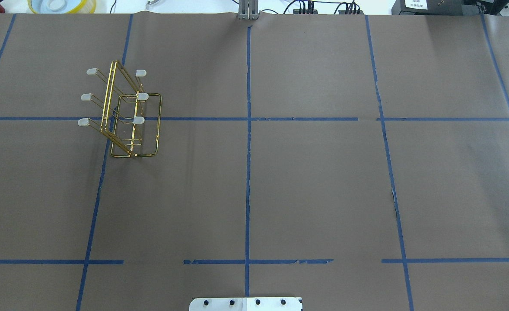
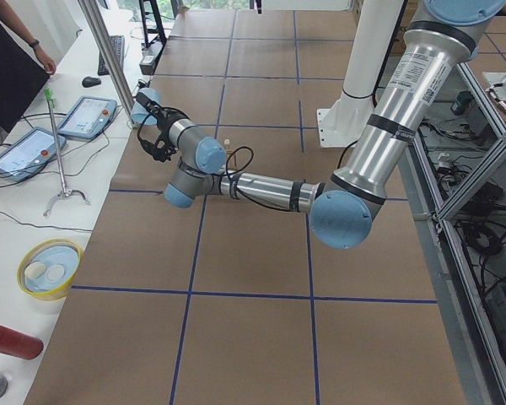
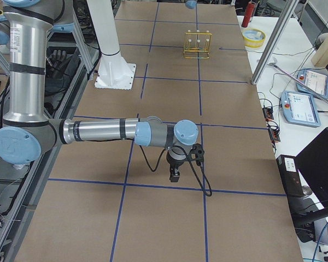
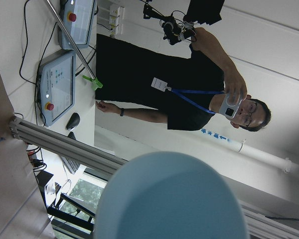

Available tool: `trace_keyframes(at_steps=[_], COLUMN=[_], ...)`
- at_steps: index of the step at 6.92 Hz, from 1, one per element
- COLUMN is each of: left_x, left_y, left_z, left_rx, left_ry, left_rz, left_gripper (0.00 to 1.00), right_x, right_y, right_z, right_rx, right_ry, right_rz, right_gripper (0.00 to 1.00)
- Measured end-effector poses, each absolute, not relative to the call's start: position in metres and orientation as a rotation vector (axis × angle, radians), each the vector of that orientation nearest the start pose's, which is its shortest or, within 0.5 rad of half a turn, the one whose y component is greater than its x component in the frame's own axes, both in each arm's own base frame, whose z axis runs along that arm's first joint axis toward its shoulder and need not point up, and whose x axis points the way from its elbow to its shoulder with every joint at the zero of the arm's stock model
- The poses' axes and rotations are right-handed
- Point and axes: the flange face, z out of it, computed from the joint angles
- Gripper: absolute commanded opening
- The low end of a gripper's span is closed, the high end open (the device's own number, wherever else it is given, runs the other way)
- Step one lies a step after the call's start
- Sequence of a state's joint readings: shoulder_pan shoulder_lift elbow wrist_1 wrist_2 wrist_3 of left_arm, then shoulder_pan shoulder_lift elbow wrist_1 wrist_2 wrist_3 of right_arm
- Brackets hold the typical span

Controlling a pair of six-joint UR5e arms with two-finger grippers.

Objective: Hang cup on cup holder
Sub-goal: 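Raise and tilt the held cup, turning it mouth-down, then carry the cup with the left gripper toward the gold rack's top hook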

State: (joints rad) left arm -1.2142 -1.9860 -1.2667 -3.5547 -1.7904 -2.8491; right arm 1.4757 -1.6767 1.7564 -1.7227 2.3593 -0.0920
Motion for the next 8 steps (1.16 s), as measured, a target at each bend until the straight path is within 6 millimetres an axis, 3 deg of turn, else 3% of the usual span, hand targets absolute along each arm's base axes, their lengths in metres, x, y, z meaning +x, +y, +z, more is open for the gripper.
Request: trace_keyframes(at_steps=[3,8], left_x=[0.133,0.165], left_y=[-0.592,-0.586], left_z=[0.384,0.418], left_rx=[-0.429,-0.499], left_ry=[2.406,2.375], left_rz=[-1.345,-1.426], left_gripper=[0.03,0.04], right_x=[0.021,0.021], right_y=[-0.444,-0.444], right_z=[0.631,0.631], right_rx=[-0.07,-0.07], right_ry=[-0.789,-0.789], right_rz=[-0.149,-0.149], right_gripper=[1.0,1.0])
